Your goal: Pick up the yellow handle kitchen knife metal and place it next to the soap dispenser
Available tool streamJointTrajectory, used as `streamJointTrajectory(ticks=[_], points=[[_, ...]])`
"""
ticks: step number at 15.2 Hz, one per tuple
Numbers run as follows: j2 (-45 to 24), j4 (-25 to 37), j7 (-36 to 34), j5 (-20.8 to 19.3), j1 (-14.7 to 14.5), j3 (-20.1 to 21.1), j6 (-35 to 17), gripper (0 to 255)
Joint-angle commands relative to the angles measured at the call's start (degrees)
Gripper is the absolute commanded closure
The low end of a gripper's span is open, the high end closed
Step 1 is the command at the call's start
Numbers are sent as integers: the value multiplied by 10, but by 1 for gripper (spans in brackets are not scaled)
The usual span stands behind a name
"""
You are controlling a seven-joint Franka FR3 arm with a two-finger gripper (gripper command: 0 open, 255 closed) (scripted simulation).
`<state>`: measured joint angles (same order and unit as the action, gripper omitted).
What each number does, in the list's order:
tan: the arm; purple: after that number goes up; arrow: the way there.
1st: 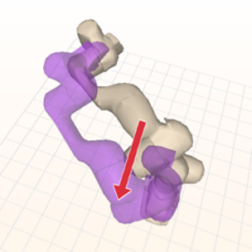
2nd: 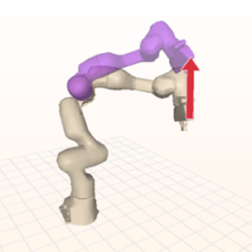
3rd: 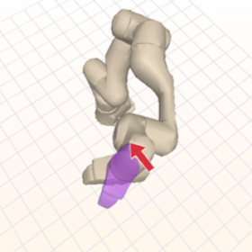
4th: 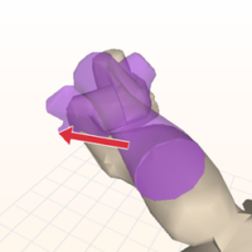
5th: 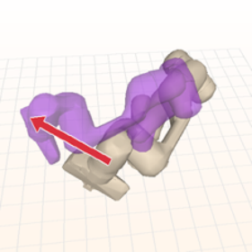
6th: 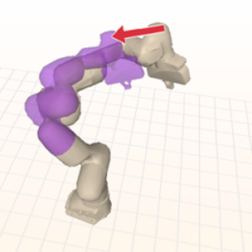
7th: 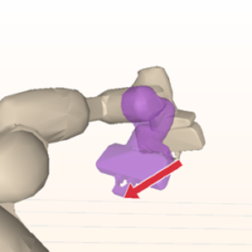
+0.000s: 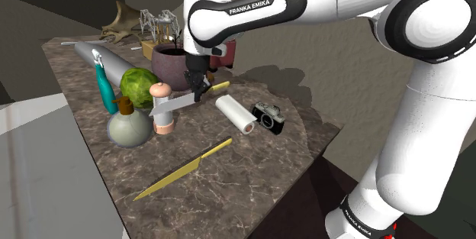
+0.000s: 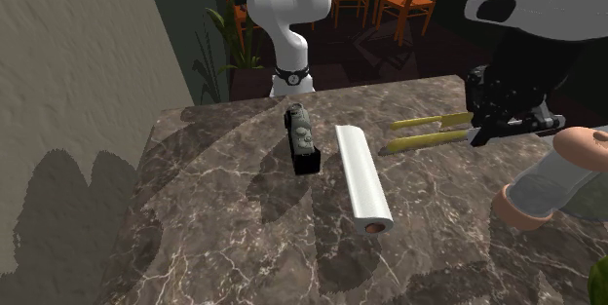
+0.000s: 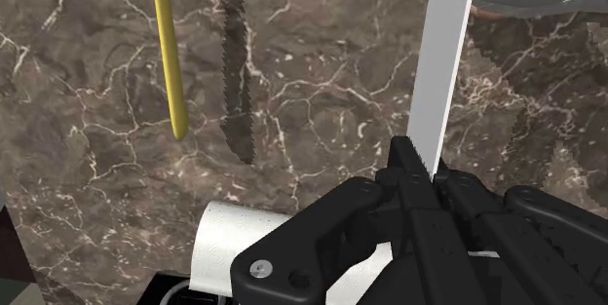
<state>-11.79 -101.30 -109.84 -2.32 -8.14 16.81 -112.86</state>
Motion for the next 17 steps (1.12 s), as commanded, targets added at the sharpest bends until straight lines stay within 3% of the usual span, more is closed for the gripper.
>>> streamJointTrajectory(ticks=[1, 17], points=[[-5, -9, -1, -2, 0, 0, -14, 255], [-52, -74, -10, -19, -4, -6, -124, 255]])
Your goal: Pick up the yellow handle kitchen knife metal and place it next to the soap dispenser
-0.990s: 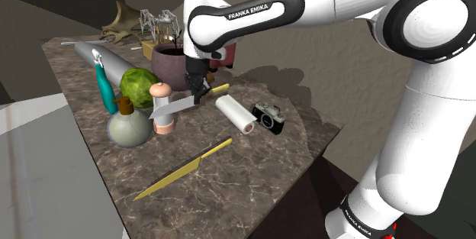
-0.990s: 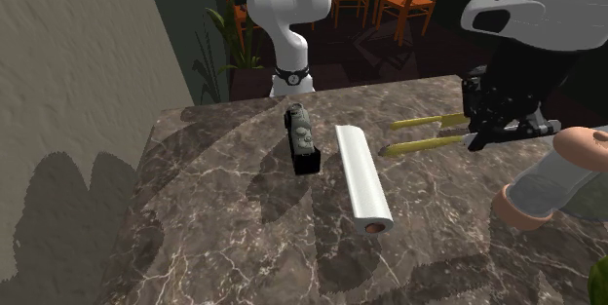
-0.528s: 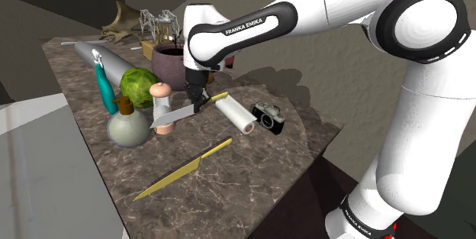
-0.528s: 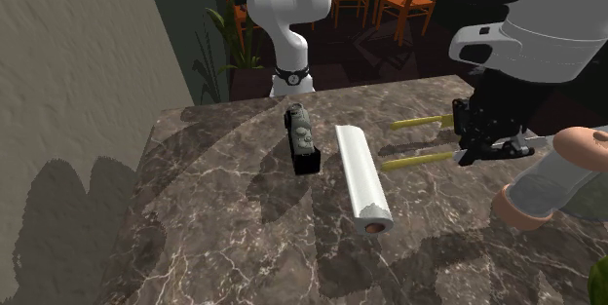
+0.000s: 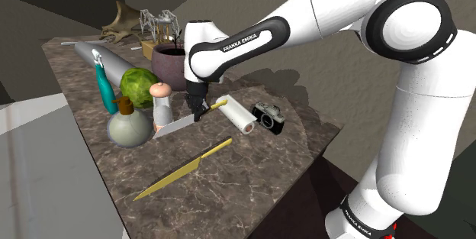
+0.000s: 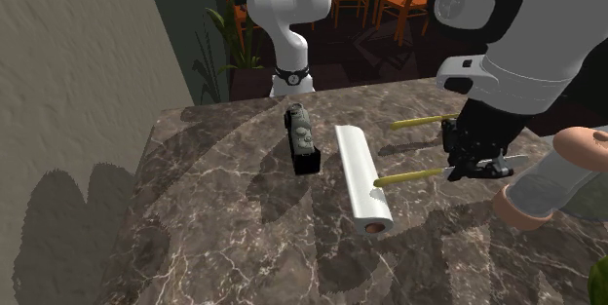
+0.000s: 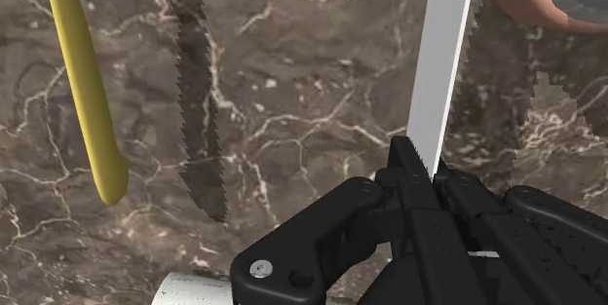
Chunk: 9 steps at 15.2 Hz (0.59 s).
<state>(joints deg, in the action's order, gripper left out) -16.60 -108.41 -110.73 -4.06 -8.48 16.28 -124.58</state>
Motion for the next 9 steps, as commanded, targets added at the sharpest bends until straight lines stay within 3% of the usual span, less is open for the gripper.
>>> streamJointTrajectory(ticks=[1, 9], points=[[-8, -6, -2, -3, -1, -1, -13, 255], [-12, -9, -3, -5, -2, -2, -21, 255]])
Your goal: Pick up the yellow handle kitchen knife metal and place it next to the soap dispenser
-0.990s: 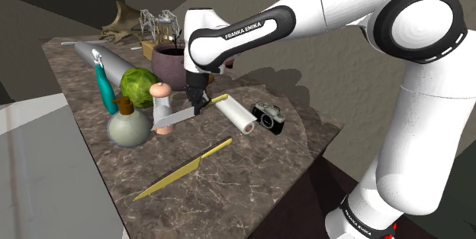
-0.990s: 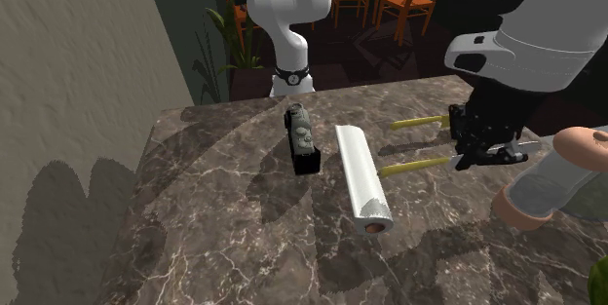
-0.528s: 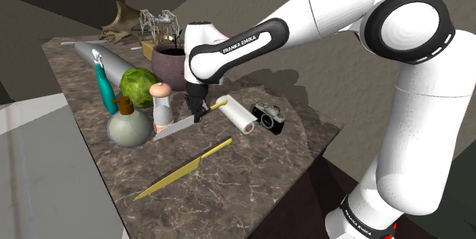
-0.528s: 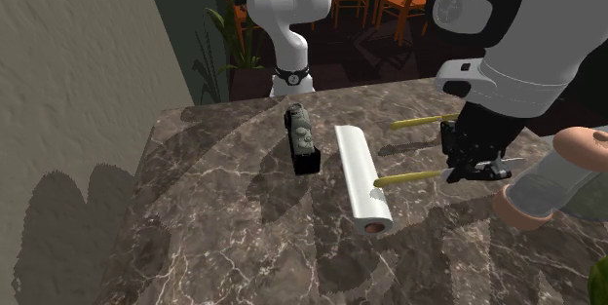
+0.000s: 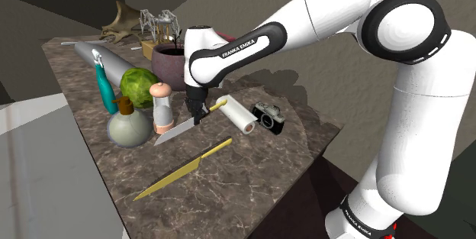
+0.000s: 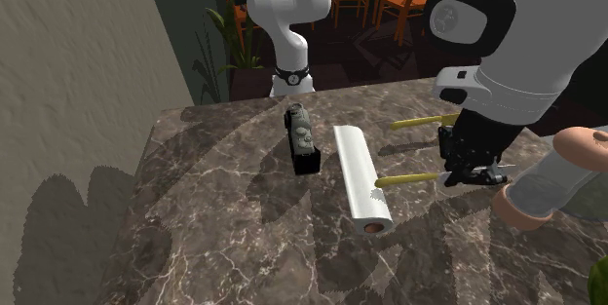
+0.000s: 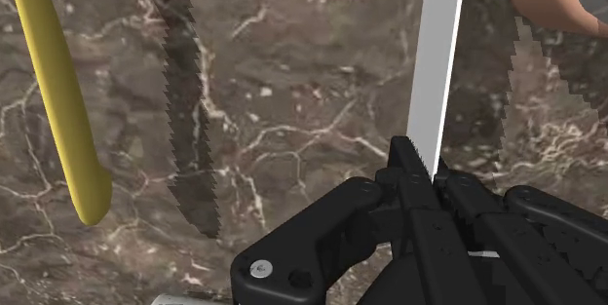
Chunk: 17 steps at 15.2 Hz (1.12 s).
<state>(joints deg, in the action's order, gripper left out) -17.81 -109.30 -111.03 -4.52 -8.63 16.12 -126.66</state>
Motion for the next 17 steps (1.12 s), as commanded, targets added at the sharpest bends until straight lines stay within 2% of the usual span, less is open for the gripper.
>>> streamJointTrajectory(ticks=[1, 2, 7, 11, 17], points=[[0, 0, 0, 0, 0, 0, 0, 255], [0, 0, 0, 0, 0, 0, 0, 0], [0, 0, 0, 0, 0, 0, 0, 0], [33, 31, 8, 12, 4, 4, 63, 0], [33, 31, 8, 12, 4, 4, 63, 0]])
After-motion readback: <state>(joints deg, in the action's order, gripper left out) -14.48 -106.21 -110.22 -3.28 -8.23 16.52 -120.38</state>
